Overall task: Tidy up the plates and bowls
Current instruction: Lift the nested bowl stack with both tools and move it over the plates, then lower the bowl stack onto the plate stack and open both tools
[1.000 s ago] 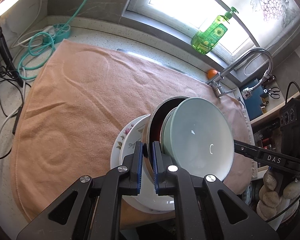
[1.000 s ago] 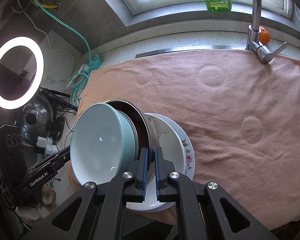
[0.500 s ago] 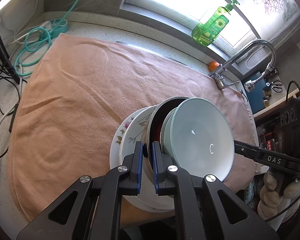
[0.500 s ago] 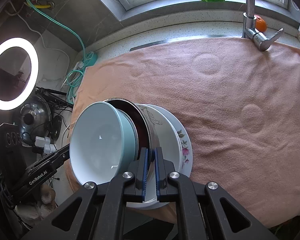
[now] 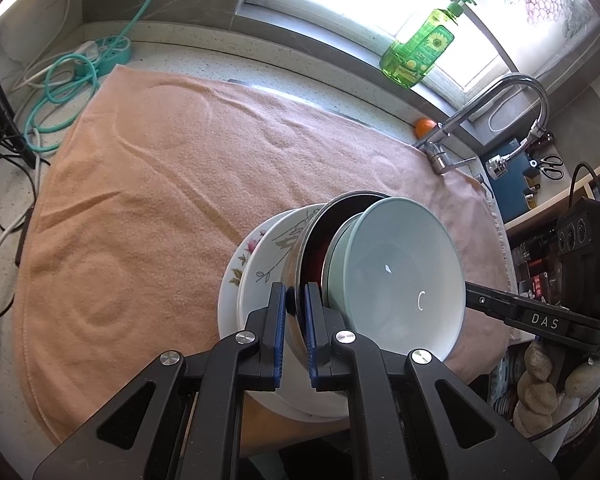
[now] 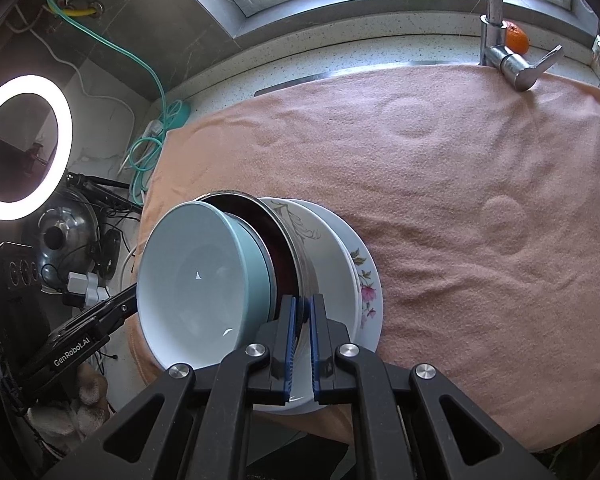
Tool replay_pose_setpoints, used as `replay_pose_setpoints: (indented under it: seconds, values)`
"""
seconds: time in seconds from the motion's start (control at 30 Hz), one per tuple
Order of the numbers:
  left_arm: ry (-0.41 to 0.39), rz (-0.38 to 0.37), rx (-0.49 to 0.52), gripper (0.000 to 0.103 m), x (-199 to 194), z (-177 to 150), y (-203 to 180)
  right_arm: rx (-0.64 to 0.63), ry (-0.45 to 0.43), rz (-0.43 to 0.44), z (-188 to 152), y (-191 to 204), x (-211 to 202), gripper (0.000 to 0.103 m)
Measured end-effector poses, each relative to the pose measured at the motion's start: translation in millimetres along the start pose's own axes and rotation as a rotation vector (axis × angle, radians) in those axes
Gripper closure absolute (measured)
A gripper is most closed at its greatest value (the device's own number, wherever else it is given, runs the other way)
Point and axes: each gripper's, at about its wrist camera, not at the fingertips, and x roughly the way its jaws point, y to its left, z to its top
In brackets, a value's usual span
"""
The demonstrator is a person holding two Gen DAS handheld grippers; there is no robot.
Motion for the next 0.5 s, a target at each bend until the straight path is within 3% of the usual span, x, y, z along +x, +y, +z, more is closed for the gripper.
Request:
replay_pose_setpoints:
  seconds: [0.5]
  values:
    - [0.007,-0.008,0.022,0.096,0.0,0.5,0.7,0.013,-0.007,0.001,-1.4,-0.3,-0.9,0.097]
